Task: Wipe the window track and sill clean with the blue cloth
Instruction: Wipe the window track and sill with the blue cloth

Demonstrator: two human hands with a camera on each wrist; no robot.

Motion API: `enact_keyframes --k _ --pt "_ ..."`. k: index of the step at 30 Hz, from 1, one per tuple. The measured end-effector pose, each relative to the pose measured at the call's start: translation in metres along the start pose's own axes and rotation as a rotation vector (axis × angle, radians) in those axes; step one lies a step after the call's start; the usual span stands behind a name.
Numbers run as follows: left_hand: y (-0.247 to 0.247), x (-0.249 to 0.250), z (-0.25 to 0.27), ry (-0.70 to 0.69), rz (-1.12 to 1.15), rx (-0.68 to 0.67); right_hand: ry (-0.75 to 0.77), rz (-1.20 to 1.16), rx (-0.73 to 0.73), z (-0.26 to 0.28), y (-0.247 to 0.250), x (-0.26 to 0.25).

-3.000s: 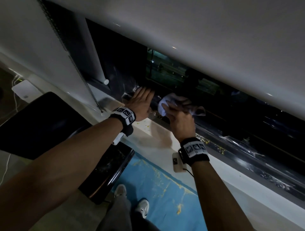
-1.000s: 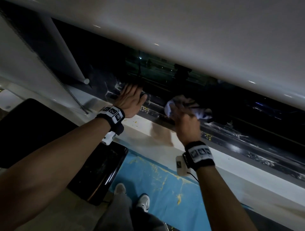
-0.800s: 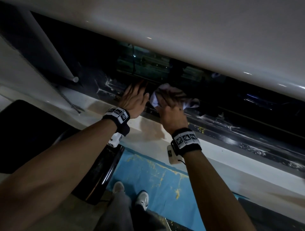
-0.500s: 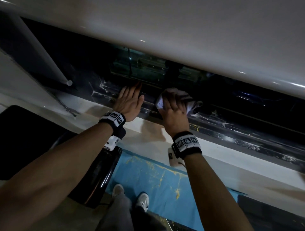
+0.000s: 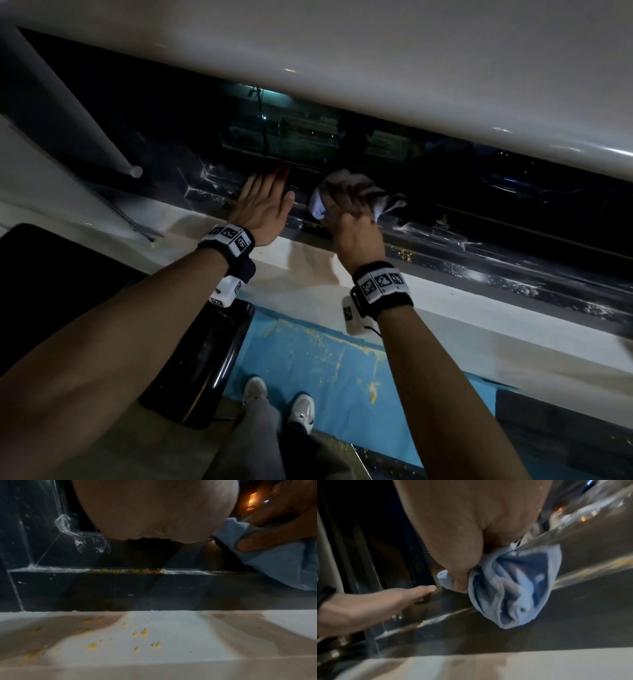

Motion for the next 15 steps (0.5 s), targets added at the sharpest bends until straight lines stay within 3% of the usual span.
enact_keyframes --k 5,8,11,15 --pt "0.006 0.006 0.003 -0.057 0.022 0.018 -0.077 -0.002 0.098 0.049 0.043 0.037" --pt "0.006 0.039 0.007 -0.159 0.097 0.018 -0.117 0.022 0.027 0.035 0.035 0.036" --pt "0.001 0.074 -0.002 -0.174 0.179 -0.023 -0.134 0.02 -0.108 0.016 0.019 0.046" --pt "-0.011 0.08 -0.002 -0.179 0.134 -0.048 -0.065 -0.006 0.091 0.058 0.039 0.043"
Point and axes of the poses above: each hand's wrist, its own z-axis away from the middle knuckle, its own y-axis out of the back of the hand, x = y × z, the point moved 4 cm from there along -z, towards the middle knuckle, and after that the axes turned 11 degrees about x, right-handed, at the moved point
